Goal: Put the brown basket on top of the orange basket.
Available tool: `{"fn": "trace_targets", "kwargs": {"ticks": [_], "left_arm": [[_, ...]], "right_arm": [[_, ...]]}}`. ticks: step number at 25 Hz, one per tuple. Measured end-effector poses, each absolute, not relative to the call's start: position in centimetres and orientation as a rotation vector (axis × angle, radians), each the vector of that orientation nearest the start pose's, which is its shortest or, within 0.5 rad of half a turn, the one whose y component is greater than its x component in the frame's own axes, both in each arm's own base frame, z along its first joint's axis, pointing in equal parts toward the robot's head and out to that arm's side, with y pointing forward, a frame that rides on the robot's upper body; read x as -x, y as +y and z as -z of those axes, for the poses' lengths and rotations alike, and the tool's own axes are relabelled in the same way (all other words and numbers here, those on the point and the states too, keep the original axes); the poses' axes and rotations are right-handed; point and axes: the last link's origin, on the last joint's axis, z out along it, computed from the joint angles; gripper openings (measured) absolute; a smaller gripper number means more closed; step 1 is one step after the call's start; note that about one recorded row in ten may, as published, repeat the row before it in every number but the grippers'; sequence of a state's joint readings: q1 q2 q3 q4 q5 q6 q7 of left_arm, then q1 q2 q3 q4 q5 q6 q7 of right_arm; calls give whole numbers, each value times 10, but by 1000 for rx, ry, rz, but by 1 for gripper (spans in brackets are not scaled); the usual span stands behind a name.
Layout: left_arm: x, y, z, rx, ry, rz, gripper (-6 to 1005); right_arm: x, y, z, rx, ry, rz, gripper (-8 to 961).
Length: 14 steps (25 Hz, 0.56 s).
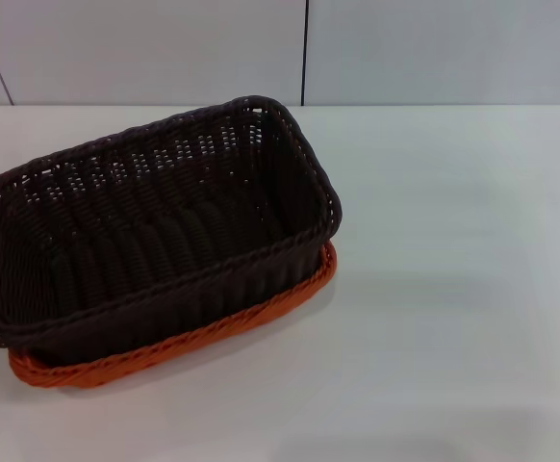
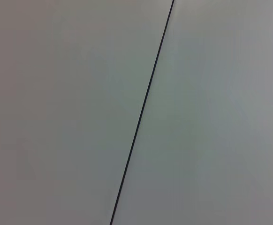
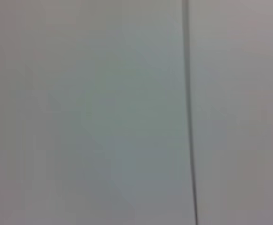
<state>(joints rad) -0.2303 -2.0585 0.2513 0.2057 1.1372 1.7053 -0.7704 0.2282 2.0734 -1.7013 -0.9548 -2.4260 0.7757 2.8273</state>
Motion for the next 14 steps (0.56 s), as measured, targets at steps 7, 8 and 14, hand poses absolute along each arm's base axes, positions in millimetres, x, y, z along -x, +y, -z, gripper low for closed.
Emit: {"fn": "trace_targets", "kwargs": {"ticks": [7, 8, 14], "left_arm": [[361, 239, -97, 1351, -442, 1181, 113], [358, 239, -96, 1353, -408, 1170, 113], [355, 237, -90, 1340, -385, 1159, 113]], "right_arm": [[-280, 365, -69, 1171, 393, -790, 506], [-281, 363, -68, 1171, 384, -788, 506], [-284, 358, -62, 1154, 405, -798, 506]]}}
